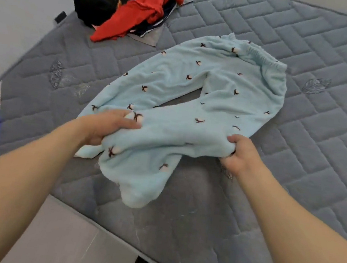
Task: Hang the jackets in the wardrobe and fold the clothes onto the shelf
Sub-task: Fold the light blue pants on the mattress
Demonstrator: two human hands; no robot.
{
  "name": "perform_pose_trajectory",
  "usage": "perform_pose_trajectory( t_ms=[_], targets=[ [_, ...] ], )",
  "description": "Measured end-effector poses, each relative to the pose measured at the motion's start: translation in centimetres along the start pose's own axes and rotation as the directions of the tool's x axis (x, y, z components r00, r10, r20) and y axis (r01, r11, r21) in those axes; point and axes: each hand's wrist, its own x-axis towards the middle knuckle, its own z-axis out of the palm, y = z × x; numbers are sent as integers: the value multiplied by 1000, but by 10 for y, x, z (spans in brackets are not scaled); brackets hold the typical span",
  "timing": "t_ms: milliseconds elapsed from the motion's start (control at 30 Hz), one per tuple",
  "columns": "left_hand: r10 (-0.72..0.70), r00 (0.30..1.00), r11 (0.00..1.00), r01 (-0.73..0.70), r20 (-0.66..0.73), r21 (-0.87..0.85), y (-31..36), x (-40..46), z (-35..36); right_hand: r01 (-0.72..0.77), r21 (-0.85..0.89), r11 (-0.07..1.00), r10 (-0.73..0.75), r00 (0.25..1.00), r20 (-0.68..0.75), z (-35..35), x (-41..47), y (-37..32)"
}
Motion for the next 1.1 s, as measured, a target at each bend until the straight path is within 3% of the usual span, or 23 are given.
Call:
perform_pose_trajectory(
  t_ms=[67,100,133,167,200,233,267,300,333,400,467,567,633,667,700,733,767,800,833,867,900,1000,1100],
  targets=[
    [-2,997,994,10,80,-110,5,-17,-5,1,44,999,-1,1000,17,-6,-4,13],
    [-90,988,992,99,127,-72,-6,-23,-2,-10,16,1000,10,1000,-6,-15,-4,27],
    [-228,966,972,218,124,84,-24,-29,7,-36,-44,998,33,998,-57,-29,-2,45],
    [-368,926,886,321,86,334,-50,-34,19,-86,-135,987,69,989,-130,-46,0,64],
    [-465,885,717,354,34,601,-78,-35,32,-168,-245,955,114,969,-217,-64,0,82],
    [-518,855,528,341,-24,778,-104,-39,44,-271,-351,897,166,939,-300,-78,-3,100],
    [-540,838,411,338,-73,847,-124,-42,54,-358,-435,826,211,912,-351,-89,-7,115],
    [-562,823,422,367,-79,829,-135,-46,61,-413,-474,778,256,897,-361,-95,-12,126],
    [-577,816,556,429,-40,712,-138,-50,62,-424,-470,774,280,896,-346,-96,-15,133],
    [-553,825,814,504,119,287,-131,-61,56,-384,-426,819,274,915,-296,-89,-16,134],
    [-453,865,880,473,214,-51,-112,-72,42,-336,-359,871,253,932,-259,-75,-18,123],
    [-359,905,907,396,228,-144,-92,-89,23,-285,-319,904,199,941,-275,-61,-21,105],
    [-443,871,893,450,212,15,-96,-96,16,-299,-327,896,173,916,-362,-62,-26,98],
    [-509,846,857,478,160,193,-104,-98,16,-328,-353,876,166,893,-418,-65,-28,96],
    [-560,827,759,492,43,426,-115,-96,16,-374,-401,836,171,872,-458,-70,-29,97],
    [-579,809,584,496,-99,642,-127,-94,15,-424,-497,757,167,861,-481,-75,-29,100],
    [-584,783,387,500,-214,775,-140,-91,16,-454,-659,600,145,872,-468,-80,-29,105],
    [-587,752,241,515,-300,823,-150,-88,16,-423,-826,373,122,904,-409,-84,-29,112],
    [-565,742,167,532,-361,830,-157,-86,16,-352,-914,201,112,935,-335,-87,-26,119],
    [-521,752,161,550,-403,819,-160,-82,14,-289,-955,72,70,956,-284,-83,-25,124],
    [-459,777,212,567,-431,796,-159,-79,11,-264,-964,41,17,964,-264,-75,-23,127],
    [-333,789,499,612,-516,614,-144,-62,-10,-148,-988,-38,-25,989,-147,-32,-10,129],
    [-295,733,812,531,-613,244,-131,-37,-42,42,-998,-52,49,998,39,29,1,140]
  ],
)
